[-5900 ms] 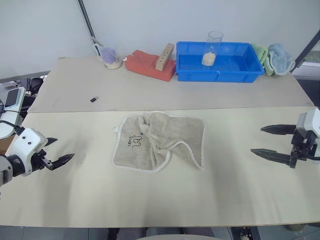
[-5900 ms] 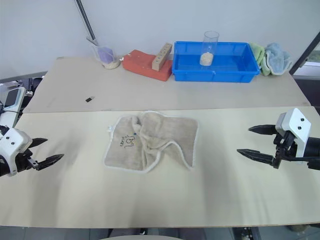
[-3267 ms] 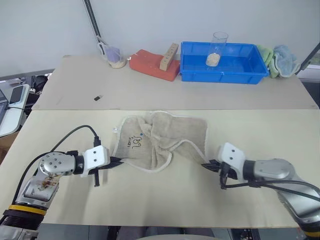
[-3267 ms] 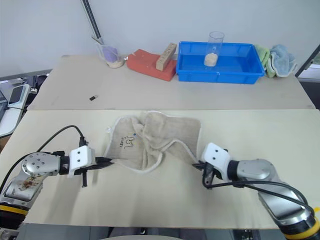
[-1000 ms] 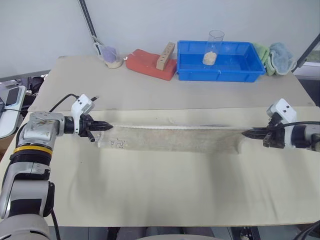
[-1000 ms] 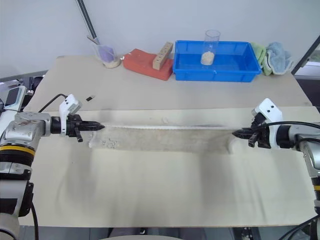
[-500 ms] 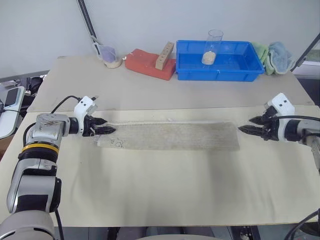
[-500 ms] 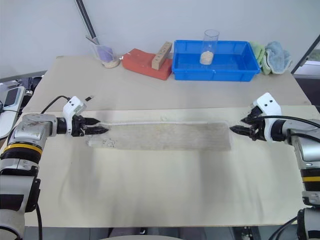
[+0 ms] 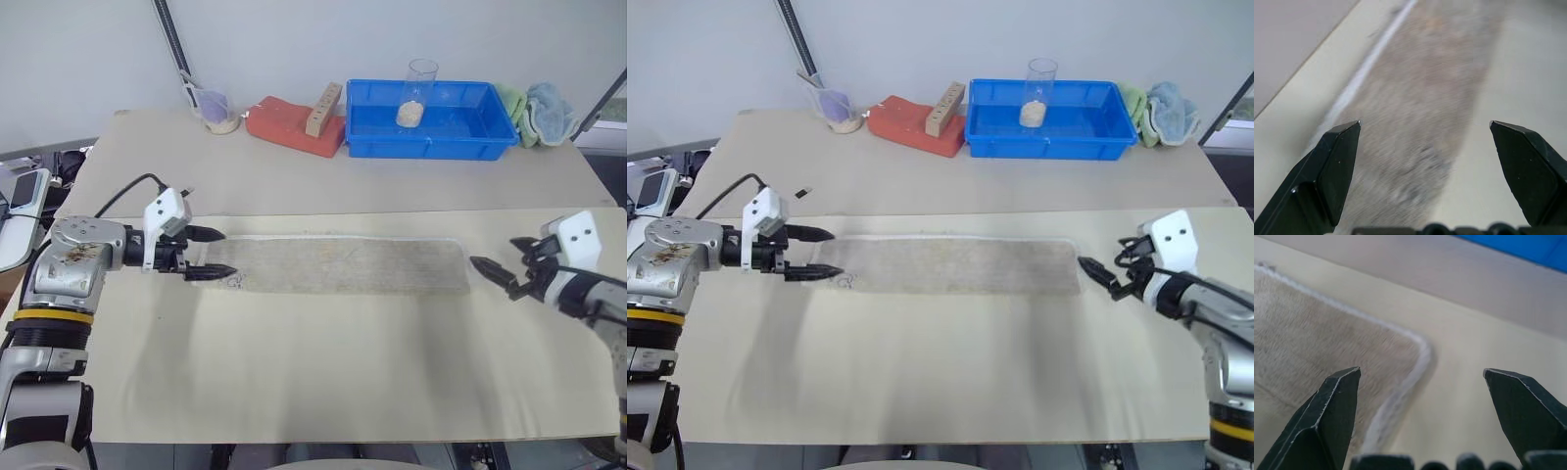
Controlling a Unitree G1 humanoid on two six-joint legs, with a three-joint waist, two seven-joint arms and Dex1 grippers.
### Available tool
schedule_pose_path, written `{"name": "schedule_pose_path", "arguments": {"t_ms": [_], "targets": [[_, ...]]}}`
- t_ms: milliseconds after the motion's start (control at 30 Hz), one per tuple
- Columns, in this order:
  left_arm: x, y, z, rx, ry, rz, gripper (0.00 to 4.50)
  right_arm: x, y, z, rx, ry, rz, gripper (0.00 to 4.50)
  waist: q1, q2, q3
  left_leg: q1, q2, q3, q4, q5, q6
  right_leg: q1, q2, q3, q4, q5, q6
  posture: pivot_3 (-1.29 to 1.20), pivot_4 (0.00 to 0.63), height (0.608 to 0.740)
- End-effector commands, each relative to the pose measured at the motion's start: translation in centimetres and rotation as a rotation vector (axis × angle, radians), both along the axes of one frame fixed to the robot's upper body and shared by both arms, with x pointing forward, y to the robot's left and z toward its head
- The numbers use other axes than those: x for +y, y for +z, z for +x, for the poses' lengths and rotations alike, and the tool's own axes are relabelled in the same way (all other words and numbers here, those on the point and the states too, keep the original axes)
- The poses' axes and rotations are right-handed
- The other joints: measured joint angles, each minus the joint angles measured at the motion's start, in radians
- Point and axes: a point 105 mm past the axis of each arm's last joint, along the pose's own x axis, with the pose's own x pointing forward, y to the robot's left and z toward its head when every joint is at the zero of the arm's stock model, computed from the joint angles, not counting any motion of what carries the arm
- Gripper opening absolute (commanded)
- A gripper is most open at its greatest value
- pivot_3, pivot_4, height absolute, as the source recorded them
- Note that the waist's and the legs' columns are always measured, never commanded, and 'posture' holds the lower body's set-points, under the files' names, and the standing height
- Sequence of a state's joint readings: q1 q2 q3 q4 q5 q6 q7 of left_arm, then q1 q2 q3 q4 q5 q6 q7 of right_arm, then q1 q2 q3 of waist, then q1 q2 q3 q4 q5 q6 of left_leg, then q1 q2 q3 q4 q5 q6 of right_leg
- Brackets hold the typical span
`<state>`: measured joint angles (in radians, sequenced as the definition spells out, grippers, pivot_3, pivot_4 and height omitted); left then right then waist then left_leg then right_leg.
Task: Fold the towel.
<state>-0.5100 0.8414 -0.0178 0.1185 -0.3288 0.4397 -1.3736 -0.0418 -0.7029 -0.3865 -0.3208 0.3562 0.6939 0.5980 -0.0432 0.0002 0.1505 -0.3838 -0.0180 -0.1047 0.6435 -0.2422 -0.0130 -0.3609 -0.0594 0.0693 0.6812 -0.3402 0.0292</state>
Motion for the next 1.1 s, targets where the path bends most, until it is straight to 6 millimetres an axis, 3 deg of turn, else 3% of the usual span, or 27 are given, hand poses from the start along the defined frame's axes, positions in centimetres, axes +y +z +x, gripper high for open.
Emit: {"name": "schedule_pose_path", "arguments": {"t_ms": [33,200,367,500,800,967,1100], "targets": [[-3.9,2.7,-2.6,-0.122,-0.177,-0.089,4.5,0.2,-1.2,-0.2,-0.009,-0.074,0.021,4.43,0.0,0.0,0.0,0.0,0.0,0.0,0.0,0.0,0.0,0.0,0.0,0.0,0.0,0.0,0.0,0.0,0.15,0.74],[-6.7,4.0,-4.7,-0.206,-0.287,-0.196,4.5,2.0,-3.6,0.0,0.048,-0.064,0.088,4.43,0.0,0.0,0.0,0.001,0.0,0.001,0.0,0.0,0.0,0.001,0.0,0.001,-0.001,0.0,0.0,0.0,0.15,0.74],[-7.5,4.9,-5.8,-0.24,-0.366,-0.253,4.5,1.6,-4.8,0.4,0.077,-0.139,0.115,4.43,0.0,0.0,0.0,0.002,0.0,0.001,-0.001,0.0,0.0,0.002,0.001,0.001,-0.001,0.0,0.0,0.0,0.15,0.74],[-7.6,5.1,-6.5,-0.24,-0.415,-0.267,4.5,2.3,-5.4,0.3,0.119,-0.125,0.147,3.3,0.0,0.0,0.0,0.004,0.0,0.001,-0.001,0.0,0.0,0.005,0.0,0.001,-0.002,0.0,0.0,0.0,0.15,0.74],[-7.2,4.7,-6.3,-0.245,-0.413,-0.248,4.5,2.7,-4.6,0.6,0.098,-0.121,0.186,0.08,0.0,0.0,0.0,0.006,0.0,0.001,-0.001,0.0,0.0,0.006,0.001,0.0,-0.003,0.0,0.0,0.0,0.15,0.74],[-5.5,4.1,-5.5,-0.223,-0.34,-0.196,4.5,4.1,-2.0,1.0,0.051,-0.013,0.168,0.03,-0.004,0.0,0.0,0.006,0.0,0.001,-0.001,0.0,0.0,0.006,0.001,0.001,-0.004,0.0,0.0,0.0,0.15,0.74],[-3.2,3.9,-4.5,-0.239,-0.238,-0.136,4.5,9.4,1.2,1.0,0.031,0.243,0.153,0.03,-0.009,0.001,0.001,0.007,0.001,0.0,-0.003,0.0,0.0,0.005,0.002,0.0,-0.003,0.0,0.0,0.0,0.15,0.74]]}}
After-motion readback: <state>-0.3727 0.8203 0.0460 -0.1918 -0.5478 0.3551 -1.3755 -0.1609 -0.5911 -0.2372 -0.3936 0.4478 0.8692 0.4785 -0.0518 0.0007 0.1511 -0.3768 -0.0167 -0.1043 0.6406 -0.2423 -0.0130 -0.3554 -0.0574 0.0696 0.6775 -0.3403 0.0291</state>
